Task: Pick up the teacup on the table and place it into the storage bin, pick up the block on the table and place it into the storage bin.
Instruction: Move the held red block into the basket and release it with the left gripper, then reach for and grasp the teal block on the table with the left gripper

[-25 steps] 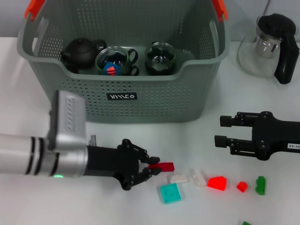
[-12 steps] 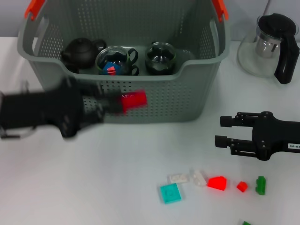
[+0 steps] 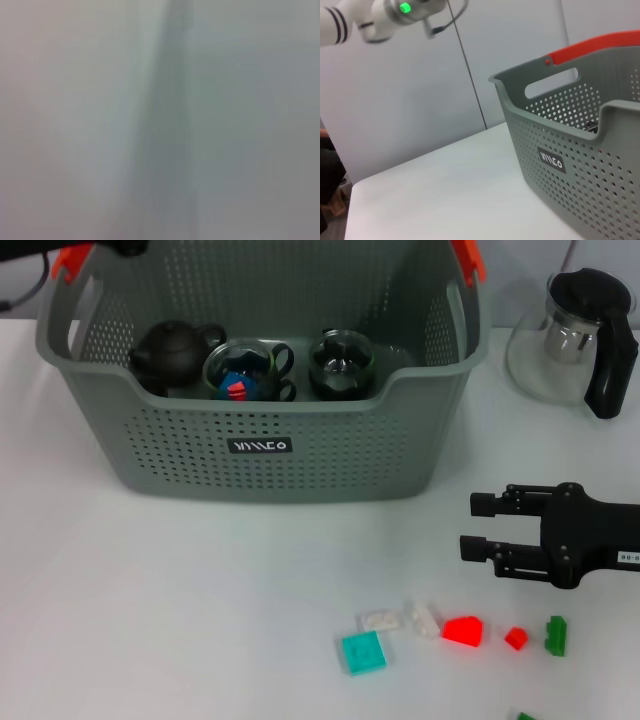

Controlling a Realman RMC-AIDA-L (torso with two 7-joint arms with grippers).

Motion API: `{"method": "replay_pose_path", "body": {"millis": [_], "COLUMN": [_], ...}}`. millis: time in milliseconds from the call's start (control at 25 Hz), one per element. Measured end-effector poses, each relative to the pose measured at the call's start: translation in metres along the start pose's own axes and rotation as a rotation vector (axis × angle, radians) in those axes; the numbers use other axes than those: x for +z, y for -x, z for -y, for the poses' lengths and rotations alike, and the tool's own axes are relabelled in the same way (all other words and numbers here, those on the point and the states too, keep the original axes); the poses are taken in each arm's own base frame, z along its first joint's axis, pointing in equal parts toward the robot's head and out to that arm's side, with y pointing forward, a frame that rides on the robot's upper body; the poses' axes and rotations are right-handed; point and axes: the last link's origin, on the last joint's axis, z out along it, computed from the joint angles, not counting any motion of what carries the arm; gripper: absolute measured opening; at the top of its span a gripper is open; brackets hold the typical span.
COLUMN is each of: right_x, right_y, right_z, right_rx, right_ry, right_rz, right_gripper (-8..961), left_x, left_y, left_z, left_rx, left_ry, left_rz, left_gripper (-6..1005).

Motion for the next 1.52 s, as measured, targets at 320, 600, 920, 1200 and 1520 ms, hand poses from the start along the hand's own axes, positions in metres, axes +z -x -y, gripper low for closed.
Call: {"method": "replay_pose_path", "body": {"millis": [320, 600, 920, 1200, 1520], "right_x": [-0.001, -0.001, 0.001, 0.001, 0.002], "right_y": [-0.001, -0.001, 0.001, 0.002, 0.002], "right_z": [0.0, 0.001, 0.002, 0.002, 0.005], "right_rx": [0.003, 0.002, -0.004, -0.009, -0.008], "right_ry": [-0.006, -0.01, -0.007, -0.013, -0.03], "right_rz": [0.001, 0.002, 0.003, 0.006, 0.01], "right_gripper": [651, 653, 653, 653, 653], "left_x": [0.039, 0.071, 0.079, 0.042, -0.001], "left_y": [0.012, 0.046, 0.046, 0.01, 0.058], "left_z": [0.026, 0.02, 0.016, 0.004, -0.058], "left_rx": [0.003, 0.088, 0.064, -0.141, -0.08], "left_ry": [-0.175, -0.23, -0.258, -0.15, 0.207], "left_rz": [0.433, 0.673, 0.695, 0.216, -0.055], "left_gripper": [227, 237, 248, 493, 658]}}
